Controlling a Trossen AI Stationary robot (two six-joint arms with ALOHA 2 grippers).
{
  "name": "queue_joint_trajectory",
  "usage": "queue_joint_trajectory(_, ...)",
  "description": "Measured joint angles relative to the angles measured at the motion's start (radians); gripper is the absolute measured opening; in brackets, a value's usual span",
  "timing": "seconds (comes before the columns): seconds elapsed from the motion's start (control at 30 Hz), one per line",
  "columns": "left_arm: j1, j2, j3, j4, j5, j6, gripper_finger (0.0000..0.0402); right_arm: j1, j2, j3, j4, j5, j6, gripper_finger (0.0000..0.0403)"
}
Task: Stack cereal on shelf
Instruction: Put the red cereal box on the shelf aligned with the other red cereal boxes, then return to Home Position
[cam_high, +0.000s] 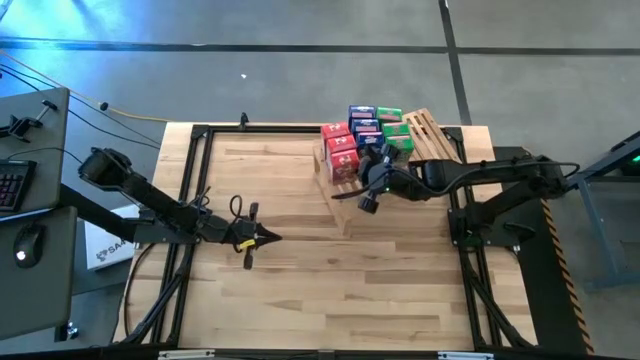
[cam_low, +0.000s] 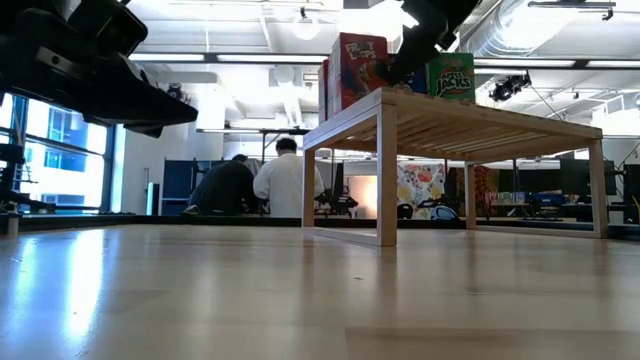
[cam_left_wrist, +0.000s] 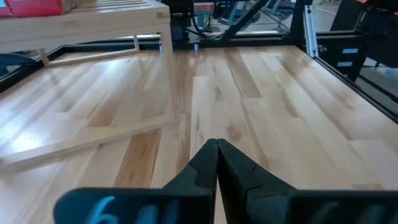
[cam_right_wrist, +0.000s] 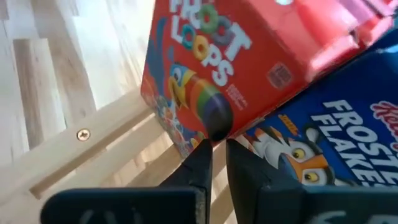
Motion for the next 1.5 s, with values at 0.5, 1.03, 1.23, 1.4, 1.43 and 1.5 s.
queue_joint_trajectory(0.5, 0.124, -0.072, 0.0, 0.013, 0.194, 0.054, 0.0, 0.196, -0.224, -0.334, 0.345, -0.175, -0.218, 0.0002)
queue_joint_trajectory(1.03, 0.485, -0.257, 0.0, -0.072, 0.5, 0.104, 0.0, 0.263, -0.82, -0.763, 0.555, -0.308, -0.28, 0.0)
queue_joint_trajectory(1.23, 0.526, -0.335, 0.0, -0.144, 0.509, 0.135, 0.0, 0.262, -0.987, -0.878, 0.582, -0.271, -0.311, 0.0)
queue_joint_trajectory(1.4, 0.574, -0.426, 0.0, -0.204, 0.509, 0.153, 0.0, 0.242, -1.101, -0.947, 0.606, -0.186, -0.334, 0.0)
queue_joint_trajectory(1.43, 0.587, -0.444, 0.0, -0.224, 0.509, 0.152, 0.0, 0.235, -1.121, -0.958, 0.61, -0.183, -0.334, 0.0)
queue_joint_trajectory(1.5, 0.614, -0.477, 0.0, -0.259, 0.509, 0.152, 0.0, 0.216, -1.163, -0.978, 0.61, -0.198, -0.324, 0.0)
